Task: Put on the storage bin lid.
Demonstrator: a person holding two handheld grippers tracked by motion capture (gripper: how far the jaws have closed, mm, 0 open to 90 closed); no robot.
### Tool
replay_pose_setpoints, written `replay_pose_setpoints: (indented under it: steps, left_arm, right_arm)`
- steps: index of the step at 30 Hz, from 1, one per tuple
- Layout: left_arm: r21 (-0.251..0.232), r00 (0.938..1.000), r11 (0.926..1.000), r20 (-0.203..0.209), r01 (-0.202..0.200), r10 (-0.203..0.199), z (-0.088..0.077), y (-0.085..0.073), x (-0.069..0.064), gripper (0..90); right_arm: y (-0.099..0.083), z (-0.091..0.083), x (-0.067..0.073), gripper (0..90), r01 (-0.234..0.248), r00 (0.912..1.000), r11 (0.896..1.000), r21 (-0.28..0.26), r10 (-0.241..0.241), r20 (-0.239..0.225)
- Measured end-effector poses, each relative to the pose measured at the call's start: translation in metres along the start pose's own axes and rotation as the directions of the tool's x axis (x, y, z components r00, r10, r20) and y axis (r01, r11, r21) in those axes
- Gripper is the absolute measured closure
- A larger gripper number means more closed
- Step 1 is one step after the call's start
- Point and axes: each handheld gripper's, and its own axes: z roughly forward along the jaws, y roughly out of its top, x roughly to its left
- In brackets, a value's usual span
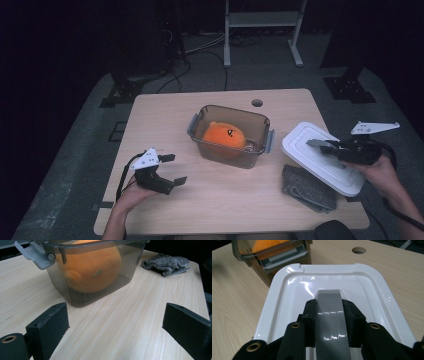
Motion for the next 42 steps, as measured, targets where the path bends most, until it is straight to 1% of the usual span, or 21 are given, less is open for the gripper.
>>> replay_pose_setpoints:
  steps: [8, 11, 16, 20, 27, 28, 32, 34, 42]
  left_arm:
    - [0.001, 1.0000, 1.0000, -0.001, 0.002, -0.002, 0.000, 0.000, 0.000, 5.8]
    - [0.002, 1.0000, 1.0000, -0.003, 0.000, 0.000, -0.001, 0.000, 0.001, 5.8]
    - [0.001, 1.0000, 1.0000, -0.004, -0.001, 0.001, -0.001, 0.000, 0.001, 5.8]
    - [0.001, 1.0000, 1.0000, -0.003, -0.001, 0.001, -0.001, 0.000, 0.001, 5.8]
    - [-0.002, 1.0000, 1.0000, -0.006, 0.001, -0.001, -0.002, 0.000, 0.001, 5.8]
    - [-0.002, 1.0000, 1.0000, -0.006, 0.002, -0.002, -0.002, 0.000, 0.001, 5.8]
    - [-0.003, 1.0000, 1.0000, -0.005, 0.005, -0.005, -0.002, 0.000, 0.001, 5.8]
    - [-0.001, 1.0000, 1.0000, -0.005, -0.001, 0.001, -0.002, 0.000, 0.002, 5.8]
    - [-0.001, 1.0000, 1.0000, -0.004, 0.001, -0.001, -0.002, 0.000, 0.001, 5.8]
  right_arm:
    - [0.025, -0.014, 0.008, 65.4, 0.045, 0.9990, 0.999, -0.019, -0.045, -0.002]
    - [0.034, -0.018, 0.012, 65.4, 0.065, 0.9979, 0.998, -0.027, -0.065, -0.005]
    - [0.048, -0.020, 0.018, 65.4, 0.082, 0.9965, 0.996, -0.043, -0.083, -0.016]
    - [0.059, -0.020, 0.024, 65.4, 0.102, 0.9944, 0.994, -0.041, -0.103, -0.024]
    - [0.079, -0.019, 0.033, 65.4, 0.147, 0.9883, 0.988, -0.042, -0.149, -0.034]
    - [0.082, -0.018, 0.034, 65.4, 0.159, 0.9863, 0.986, -0.048, -0.161, -0.036]
    - [0.091, -0.016, 0.039, 65.4, 0.171, 0.9839, 0.984, -0.041, -0.173, -0.044]
    - [0.096, -0.014, 0.041, 65.4, 0.183, 0.9817, 0.982, -0.039, -0.184, -0.048]
    - [0.112, -0.004, 0.049, 65.4, 0.200, 0.9767, 0.979, -0.045, -0.203, -0.069]
